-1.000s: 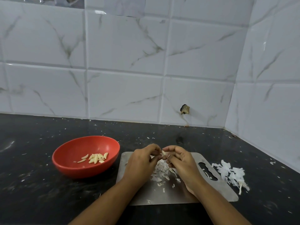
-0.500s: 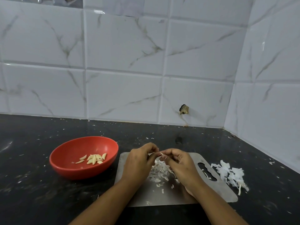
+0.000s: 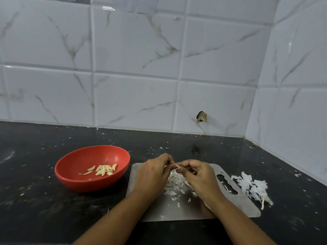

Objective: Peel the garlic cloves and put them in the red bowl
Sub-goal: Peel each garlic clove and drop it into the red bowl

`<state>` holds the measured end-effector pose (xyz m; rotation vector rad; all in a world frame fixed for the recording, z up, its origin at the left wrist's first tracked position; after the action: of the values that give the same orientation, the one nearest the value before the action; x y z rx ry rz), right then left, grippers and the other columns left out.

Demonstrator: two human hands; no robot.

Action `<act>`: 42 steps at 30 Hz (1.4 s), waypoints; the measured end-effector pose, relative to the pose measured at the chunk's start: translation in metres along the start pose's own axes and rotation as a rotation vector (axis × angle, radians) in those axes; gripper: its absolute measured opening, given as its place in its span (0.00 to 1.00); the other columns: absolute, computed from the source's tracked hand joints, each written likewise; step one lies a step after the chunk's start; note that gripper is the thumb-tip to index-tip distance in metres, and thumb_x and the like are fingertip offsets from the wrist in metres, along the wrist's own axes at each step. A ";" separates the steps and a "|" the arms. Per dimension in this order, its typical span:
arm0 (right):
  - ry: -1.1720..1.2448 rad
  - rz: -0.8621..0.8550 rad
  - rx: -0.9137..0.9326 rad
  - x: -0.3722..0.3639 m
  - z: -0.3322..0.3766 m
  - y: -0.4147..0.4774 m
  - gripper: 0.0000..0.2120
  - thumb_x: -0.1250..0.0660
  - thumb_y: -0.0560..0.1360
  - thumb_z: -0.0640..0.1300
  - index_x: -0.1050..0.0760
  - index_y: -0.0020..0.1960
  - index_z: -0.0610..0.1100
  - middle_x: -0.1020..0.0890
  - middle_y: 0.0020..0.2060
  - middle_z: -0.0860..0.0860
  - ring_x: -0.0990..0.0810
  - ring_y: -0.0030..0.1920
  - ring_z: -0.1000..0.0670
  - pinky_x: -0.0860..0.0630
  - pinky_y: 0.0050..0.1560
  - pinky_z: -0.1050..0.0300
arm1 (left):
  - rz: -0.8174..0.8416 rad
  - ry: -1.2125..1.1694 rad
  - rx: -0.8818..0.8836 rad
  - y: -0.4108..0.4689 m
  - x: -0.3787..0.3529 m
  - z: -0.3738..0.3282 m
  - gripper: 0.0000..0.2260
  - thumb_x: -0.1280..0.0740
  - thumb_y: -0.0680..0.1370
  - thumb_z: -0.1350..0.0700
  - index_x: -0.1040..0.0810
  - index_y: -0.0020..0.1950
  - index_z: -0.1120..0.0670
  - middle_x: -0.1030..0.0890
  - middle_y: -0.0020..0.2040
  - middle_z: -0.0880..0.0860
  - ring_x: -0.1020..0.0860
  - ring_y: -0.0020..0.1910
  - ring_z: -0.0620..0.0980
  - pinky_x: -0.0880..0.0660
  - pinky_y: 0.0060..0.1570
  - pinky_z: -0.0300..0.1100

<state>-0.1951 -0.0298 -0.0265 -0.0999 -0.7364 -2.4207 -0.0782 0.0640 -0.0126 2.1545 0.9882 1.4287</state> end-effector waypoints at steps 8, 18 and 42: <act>-0.040 -0.021 0.042 0.000 0.002 -0.002 0.05 0.28 0.73 0.36 0.15 0.47 0.43 0.14 0.40 0.52 0.15 0.43 0.55 0.20 0.46 0.63 | 0.010 0.028 0.012 0.000 -0.001 -0.001 0.09 0.39 0.80 0.45 0.25 0.53 0.48 0.20 0.42 0.45 0.28 0.37 0.40 0.34 0.36 0.29; 0.129 0.012 -0.083 -0.002 0.004 -0.001 0.04 0.30 0.75 0.38 0.16 0.44 0.41 0.15 0.37 0.49 0.18 0.37 0.57 0.24 0.41 0.66 | -0.012 0.005 -0.058 -0.001 -0.005 -0.004 0.05 0.38 0.81 0.52 0.25 0.53 0.51 0.19 0.41 0.49 0.22 0.40 0.47 0.36 0.35 0.39; 0.207 -0.033 -0.246 0.002 0.003 -0.001 0.07 0.33 0.78 0.38 0.20 0.53 0.46 0.15 0.43 0.47 0.25 0.34 0.58 0.28 0.33 0.65 | 0.027 -0.036 -0.030 0.002 -0.019 0.008 0.03 0.33 0.77 0.52 0.25 0.49 0.50 0.17 0.44 0.45 0.21 0.40 0.44 0.26 0.40 0.41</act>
<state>-0.1973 -0.0286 -0.0239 0.0656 -0.3495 -2.4965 -0.0747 0.0497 -0.0270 2.1722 0.9225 1.4026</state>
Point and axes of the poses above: each hand's wrist, its own y-axis towards the middle knuckle, its own x-axis out of the back of the hand, z = x × y, the point moved 4 cm from there along y, towards the middle knuckle
